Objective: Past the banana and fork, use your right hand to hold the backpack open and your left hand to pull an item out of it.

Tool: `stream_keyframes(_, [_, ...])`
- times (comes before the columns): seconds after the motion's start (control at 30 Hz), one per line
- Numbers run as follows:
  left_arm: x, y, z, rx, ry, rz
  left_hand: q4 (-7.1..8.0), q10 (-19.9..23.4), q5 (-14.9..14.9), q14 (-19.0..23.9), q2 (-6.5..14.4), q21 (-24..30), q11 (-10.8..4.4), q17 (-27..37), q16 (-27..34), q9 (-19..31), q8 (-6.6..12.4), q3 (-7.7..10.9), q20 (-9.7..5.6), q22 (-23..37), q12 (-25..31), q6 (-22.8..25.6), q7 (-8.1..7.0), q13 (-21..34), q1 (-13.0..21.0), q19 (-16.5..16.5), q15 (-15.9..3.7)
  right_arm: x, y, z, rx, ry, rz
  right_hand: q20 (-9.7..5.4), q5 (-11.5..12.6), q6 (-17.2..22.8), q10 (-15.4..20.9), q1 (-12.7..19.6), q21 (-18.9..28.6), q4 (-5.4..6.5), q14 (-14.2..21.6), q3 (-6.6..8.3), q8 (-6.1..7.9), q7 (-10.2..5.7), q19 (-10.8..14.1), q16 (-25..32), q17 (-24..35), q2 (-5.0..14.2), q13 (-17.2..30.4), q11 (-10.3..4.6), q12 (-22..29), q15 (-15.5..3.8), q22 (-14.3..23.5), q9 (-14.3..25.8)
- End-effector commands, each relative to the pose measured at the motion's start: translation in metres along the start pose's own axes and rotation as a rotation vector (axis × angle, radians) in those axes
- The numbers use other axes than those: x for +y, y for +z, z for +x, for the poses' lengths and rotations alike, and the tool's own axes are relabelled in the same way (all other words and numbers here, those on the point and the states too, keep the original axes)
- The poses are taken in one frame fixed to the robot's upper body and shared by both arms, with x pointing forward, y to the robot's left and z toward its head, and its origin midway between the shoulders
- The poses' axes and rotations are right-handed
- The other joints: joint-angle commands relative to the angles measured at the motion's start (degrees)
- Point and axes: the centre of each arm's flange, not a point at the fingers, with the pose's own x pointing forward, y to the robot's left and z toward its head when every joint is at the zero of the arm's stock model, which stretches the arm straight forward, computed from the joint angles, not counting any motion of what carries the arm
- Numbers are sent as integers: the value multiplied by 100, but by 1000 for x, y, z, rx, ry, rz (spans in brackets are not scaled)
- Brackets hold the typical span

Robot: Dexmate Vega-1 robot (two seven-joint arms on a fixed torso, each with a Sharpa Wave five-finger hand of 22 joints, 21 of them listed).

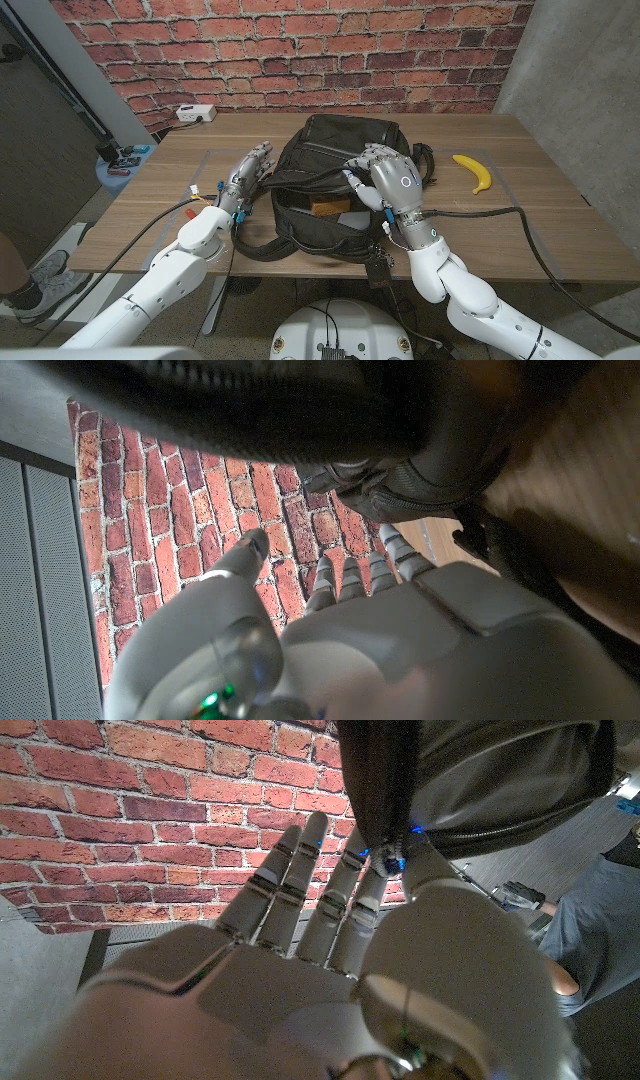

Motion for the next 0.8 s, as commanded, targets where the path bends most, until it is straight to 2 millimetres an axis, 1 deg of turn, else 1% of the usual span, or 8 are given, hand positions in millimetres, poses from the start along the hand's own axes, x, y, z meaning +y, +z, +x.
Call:
stream_keyframes(0.03, [-5,6,-7,-23,-2,6,6,31,24,8,-5,-41,22,23,-9,14,11,-37,5,21,4,80,-4,20,57,42,25,-2,-12,14,21,-7,27,-271,-11,78,82,91,24,-23,56,-26,48,7,38,-24,39,19,26,-3,32,-845,26,9])
stream_keyframes(0.27, [-6,6,-14,-32,5,1,4,38,25,13,-5,-50,23,22,-8,14,11,-39,-2,21,6,84,-3,20,61,51,28,-3,-19,21,29,-10,32,-283,-14,116,146,191,25,-53,115,-29,60,4,46,-2,70,35,27,-21,49,-859,27,11])
stream_keyframes(0.4, [-7,6,-19,-40,11,-8,3,32,26,15,-5,-57,28,22,-8,14,11,-39,-4,22,4,84,-2,20,64,54,31,-2,-21,23,30,-10,25,-286,-18,123,151,205,25,-50,130,-38,63,7,49,0,73,39,32,-19,52,-846,27,11])
stream_keyframes(0.8, [-10,6,-40,-65,37,-12,1,37,28,18,-4,-74,28,22,-8,15,11,-42,0,22,6,91,3,20,72,64,28,4,-28,29,61,-18,25,-288,-23,141,167,265,24,-50,147,-38,68,-6,51,-27,73,57,37,-24,51,-851,27,12])
